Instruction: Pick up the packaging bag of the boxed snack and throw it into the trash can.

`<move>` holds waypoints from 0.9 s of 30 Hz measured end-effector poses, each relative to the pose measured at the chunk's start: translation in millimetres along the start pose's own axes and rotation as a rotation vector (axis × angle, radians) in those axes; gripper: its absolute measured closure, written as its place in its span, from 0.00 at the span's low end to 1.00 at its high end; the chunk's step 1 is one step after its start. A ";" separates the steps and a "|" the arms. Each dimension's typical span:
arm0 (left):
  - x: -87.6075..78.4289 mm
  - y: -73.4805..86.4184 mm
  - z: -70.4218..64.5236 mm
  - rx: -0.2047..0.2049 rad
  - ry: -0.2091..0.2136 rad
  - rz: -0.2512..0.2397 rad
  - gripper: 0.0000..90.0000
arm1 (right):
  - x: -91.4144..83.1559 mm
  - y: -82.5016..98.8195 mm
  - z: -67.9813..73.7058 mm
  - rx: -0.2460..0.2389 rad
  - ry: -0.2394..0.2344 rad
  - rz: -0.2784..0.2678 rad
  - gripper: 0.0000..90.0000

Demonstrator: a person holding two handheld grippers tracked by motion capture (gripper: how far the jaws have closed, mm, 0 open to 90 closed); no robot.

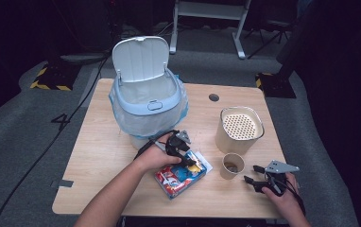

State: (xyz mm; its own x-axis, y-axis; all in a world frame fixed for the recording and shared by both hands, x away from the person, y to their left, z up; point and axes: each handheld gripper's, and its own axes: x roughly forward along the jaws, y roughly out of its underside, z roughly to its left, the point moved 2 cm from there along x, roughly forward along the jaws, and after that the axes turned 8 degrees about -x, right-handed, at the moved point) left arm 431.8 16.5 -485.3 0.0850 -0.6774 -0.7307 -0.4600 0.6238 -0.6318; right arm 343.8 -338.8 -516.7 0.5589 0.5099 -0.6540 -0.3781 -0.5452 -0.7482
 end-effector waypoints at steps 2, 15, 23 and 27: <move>0.5 -3.6 -1.3 0.019 0.001 -0.007 0.34 | 0.0 0.0 0.0 0.000 0.000 0.000 0.39; 13.1 -10.9 -5.1 0.073 0.021 0.033 0.40 | 0.1 0.0 0.3 -0.001 -0.003 0.001 0.38; 6.4 -11.0 -8.1 0.074 -0.030 0.037 0.54 | 0.1 0.0 0.4 -0.005 -0.006 0.001 0.38; -4.1 -9.2 -13.4 0.069 -0.072 0.043 0.68 | 0.1 -0.1 0.4 -0.005 -0.007 0.001 0.38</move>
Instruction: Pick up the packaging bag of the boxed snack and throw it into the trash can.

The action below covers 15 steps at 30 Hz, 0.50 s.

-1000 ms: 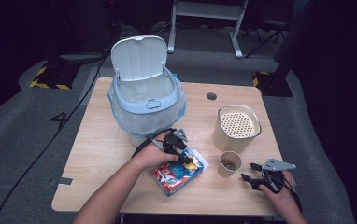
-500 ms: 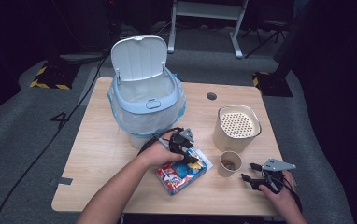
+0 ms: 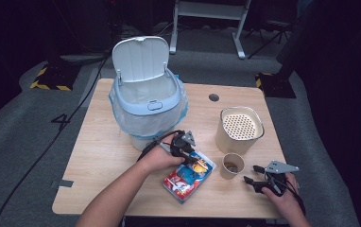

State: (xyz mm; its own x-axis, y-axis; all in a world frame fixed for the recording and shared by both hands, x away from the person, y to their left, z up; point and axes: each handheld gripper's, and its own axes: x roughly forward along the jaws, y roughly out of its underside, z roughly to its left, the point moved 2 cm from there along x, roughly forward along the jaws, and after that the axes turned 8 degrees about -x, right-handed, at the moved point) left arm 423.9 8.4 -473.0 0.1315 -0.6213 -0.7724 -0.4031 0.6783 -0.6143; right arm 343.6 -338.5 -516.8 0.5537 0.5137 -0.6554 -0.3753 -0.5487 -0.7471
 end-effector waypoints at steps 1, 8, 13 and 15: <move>-2.0 0.3 -0.4 0.001 -0.006 0.000 0.72 | 0.0 0.0 0.0 0.000 0.000 0.000 0.38; -10.7 4.0 -1.3 -0.010 -0.030 -0.009 0.76 | 0.0 0.0 0.0 0.000 0.000 0.000 0.38; -20.6 3.8 -7.0 0.001 -0.036 -0.047 0.78 | 0.0 0.0 0.0 0.000 0.000 0.000 0.38; -28.1 3.2 -11.0 0.015 -0.039 -0.073 0.79 | 0.1 0.0 0.0 0.000 -0.001 -0.002 0.38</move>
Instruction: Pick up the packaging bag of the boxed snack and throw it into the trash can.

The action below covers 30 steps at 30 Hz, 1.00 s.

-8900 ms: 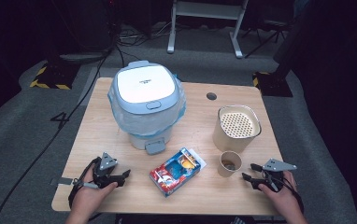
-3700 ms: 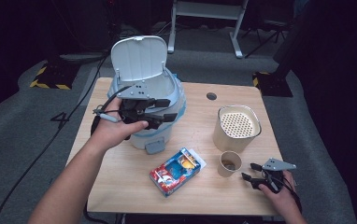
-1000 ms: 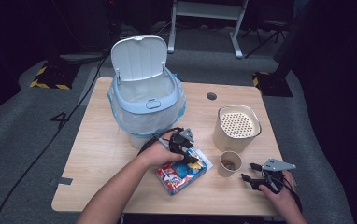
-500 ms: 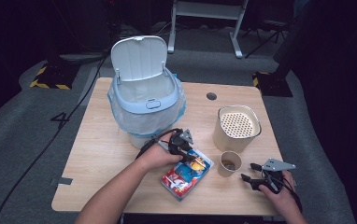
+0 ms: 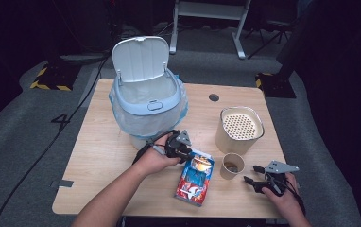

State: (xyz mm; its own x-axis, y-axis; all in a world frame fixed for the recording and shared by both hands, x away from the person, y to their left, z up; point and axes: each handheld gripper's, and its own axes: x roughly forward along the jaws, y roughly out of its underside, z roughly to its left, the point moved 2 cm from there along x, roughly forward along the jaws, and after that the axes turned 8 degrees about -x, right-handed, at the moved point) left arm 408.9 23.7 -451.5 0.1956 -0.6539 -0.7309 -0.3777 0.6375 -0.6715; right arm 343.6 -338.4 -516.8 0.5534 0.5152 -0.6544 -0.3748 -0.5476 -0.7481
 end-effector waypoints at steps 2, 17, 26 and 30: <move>-6.1 -0.2 -2.7 0.014 -0.014 -0.014 0.80 | -0.1 0.0 0.0 -0.001 0.001 0.002 0.38; -36.9 -3.9 -10.3 -0.010 0.012 -0.159 0.92 | -0.1 0.0 0.0 0.000 0.001 0.001 0.38; -46.9 -11.6 -22.1 0.013 0.034 -0.223 0.98 | -0.1 0.0 0.0 -0.001 0.001 0.001 0.38; -59.1 -17.0 -27.5 0.033 -0.006 -0.263 1.00 | 0.0 0.0 0.0 0.000 0.000 0.000 0.38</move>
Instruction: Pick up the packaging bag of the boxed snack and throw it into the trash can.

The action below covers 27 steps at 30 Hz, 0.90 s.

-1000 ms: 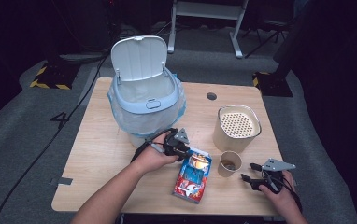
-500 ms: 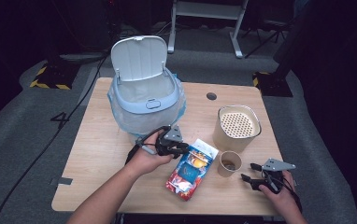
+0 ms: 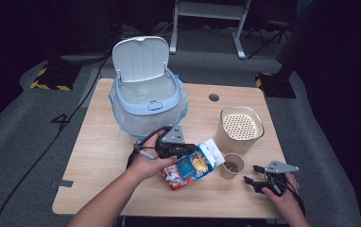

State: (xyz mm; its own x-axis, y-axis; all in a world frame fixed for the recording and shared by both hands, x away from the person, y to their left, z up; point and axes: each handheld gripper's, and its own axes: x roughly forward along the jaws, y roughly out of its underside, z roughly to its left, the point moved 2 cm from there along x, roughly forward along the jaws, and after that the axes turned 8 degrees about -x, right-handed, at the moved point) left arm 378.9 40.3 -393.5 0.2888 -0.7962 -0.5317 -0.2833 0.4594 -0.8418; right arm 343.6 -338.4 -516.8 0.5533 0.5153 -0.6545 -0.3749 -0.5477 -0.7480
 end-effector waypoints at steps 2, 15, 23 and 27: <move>-2.0 -1.8 -1.0 -0.003 -0.004 -0.015 1.00 | -0.1 0.0 0.0 0.000 0.001 0.001 0.38; -36.3 -35.7 -1.2 0.000 -0.058 -0.146 1.00 | -0.1 0.0 0.0 0.000 0.001 0.001 0.38; -58.7 -59.8 -1.3 0.004 -0.074 -0.197 1.00 | -0.1 0.0 -0.1 0.000 0.001 0.001 0.38; -69.3 -69.5 -0.7 0.003 -0.084 -0.233 1.00 | 0.1 0.0 0.0 0.000 -0.002 0.000 0.37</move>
State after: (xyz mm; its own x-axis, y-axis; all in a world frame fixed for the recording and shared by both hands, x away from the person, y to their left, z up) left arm 377.9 63.2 -298.1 0.4213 -0.8451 -0.3292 -0.1979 0.2686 -0.9427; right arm 343.7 -338.3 -516.9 0.5519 0.5164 -0.6548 -0.3746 -0.5480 -0.7479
